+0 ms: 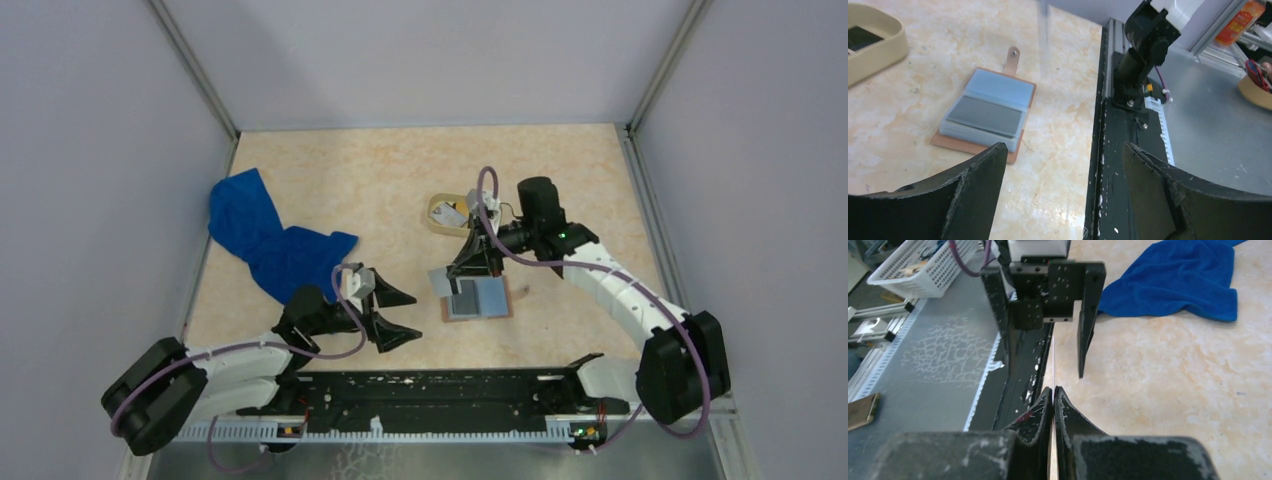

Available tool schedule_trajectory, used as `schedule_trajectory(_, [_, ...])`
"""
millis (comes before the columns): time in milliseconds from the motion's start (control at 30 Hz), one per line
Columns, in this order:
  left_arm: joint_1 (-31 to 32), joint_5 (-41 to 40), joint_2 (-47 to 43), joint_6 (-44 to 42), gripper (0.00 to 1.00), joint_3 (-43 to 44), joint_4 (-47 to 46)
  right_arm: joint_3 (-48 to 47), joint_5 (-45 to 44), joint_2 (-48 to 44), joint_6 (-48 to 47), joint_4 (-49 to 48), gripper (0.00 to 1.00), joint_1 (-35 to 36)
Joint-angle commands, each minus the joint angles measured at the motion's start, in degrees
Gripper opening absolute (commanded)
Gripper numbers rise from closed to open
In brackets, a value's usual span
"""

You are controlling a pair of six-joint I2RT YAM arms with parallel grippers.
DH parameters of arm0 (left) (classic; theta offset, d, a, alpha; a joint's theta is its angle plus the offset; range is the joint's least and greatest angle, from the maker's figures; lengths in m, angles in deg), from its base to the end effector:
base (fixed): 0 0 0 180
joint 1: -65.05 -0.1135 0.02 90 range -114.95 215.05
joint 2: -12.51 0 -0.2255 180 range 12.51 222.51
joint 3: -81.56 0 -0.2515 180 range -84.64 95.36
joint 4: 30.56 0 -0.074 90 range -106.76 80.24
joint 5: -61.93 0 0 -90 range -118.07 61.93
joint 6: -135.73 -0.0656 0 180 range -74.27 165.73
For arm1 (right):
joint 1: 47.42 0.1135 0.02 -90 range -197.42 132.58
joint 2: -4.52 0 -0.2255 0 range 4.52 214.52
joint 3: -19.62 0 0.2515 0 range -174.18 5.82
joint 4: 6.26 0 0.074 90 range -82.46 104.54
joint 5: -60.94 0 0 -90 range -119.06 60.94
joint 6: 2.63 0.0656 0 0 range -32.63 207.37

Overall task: Put the credit cards into the card holder
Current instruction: Pick up the credit card from the storage box.

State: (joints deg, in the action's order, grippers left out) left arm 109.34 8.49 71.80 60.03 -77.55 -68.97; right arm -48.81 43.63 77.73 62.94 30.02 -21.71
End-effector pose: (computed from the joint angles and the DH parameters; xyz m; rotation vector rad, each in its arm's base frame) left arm 0.1364 -0.1876 0.1512 0.9477 1.4440 -1.2751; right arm 0.2215 0.1762 0.2470 -1.3957 1.4665 1.4222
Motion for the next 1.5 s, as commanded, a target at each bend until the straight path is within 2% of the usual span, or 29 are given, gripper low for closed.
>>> schedule_trajectory(0, [0.31,-3.19,2.24,6.08,0.91,-1.49,-25.12,9.69,9.06,-6.23,37.21,-43.57,0.0,-2.11])
schedule_trajectory(33, [0.39,-3.16,3.28,6.75,0.91,-1.13,-26.43,10.54,8.5,-6.62,39.26,-46.11,0.0,-2.28])
schedule_trajectory(200, [1.19,-4.12,8.59,10.56,0.89,-0.36,-36.44,9.58,7.46,-5.41,37.83,-42.38,0.0,-2.34])
schedule_trajectory(300, [1.64,-4.46,12.45,11.64,0.86,1.06,-39.37,10.37,7.46,-4.7,40.55,-45.48,0.0,-2.25])
schedule_trajectory(567, [2.67,-3.41,21.99,15.42,0.67,6.93,-44.28,10.92,6.68,-4.16,39.24,-44.64,0.0,-1.66])
schedule_trajectory(700, [2.91,-2.63,24.63,16.45,0.5,8.83,-44.72,10.56,6.46,-3.66,36.9,-42.23,0.0,-1.16])
schedule_trajectory(733, [2.97,-2.32,25.21,16.66,0.41,9.2,-45.1,10.41,6.36,-3.61,36.11,-41.42,0.0,-1.05])
schedule_trajectory(833, [2.93,-0.78,26.27,16.38,0.02,10.06,-45.1,9.57,6.18,-3.45,32.15,-37.14,0.0,-0.63])
schedule_trajectory(900, [2.9,-0.43,26.35,15.83,0.0,10.23,-43.48,8.34,5.96,-3.28,28.02,-32.23,0.0,-0.58])
schedule_trajectory(933, [2.95,-0.31,26.11,15.31,0.0,10.22,-42.09,7.17,5.62,-3.11,24.14,-27.86,0.05,-0.62])
schedule_trajectory(1000, [2.91,-0.14,24.73,13.52,0.0,9.74,-37.86,2.86,2.89,-2.74,11.77,-13.06,0.25,-0.74])
schedule_trajectory(1067, [2.92,0.15,21.98,11.27,0.0,9.63,-31.08,-1.15,-0.71,-2.39,2.92,-2.28,0.35,-0.81])
schedule_trajectory(1167, [2.91,-0.17,18.16,8.58,0.0,10.5,-18.65,-2.95,-2.31,-2.14,-1.25,2.9,0.36,-1.02])
schedule_trajectory(1300, [2.9,-2.19,14.03,5.91,0.0,13.56,-4.7,-3.64,-1.71,-1.87,-2.2,4.58,0.31,-1.02])
schedule_trajectory(1400, [2.9,-2.97,12.38,4.19,0.0,14.33,-1.22,-3.81,-1.39,-1.51,-2.28,5.09,0.27,-1.02])
schedule_trajectory(1467, [2.92,-3.26,11.89,3.5,0.0,14.77,-0.05,-4.18,-0.8,-1.16,-2.25,5.59,0.17,-0.87])
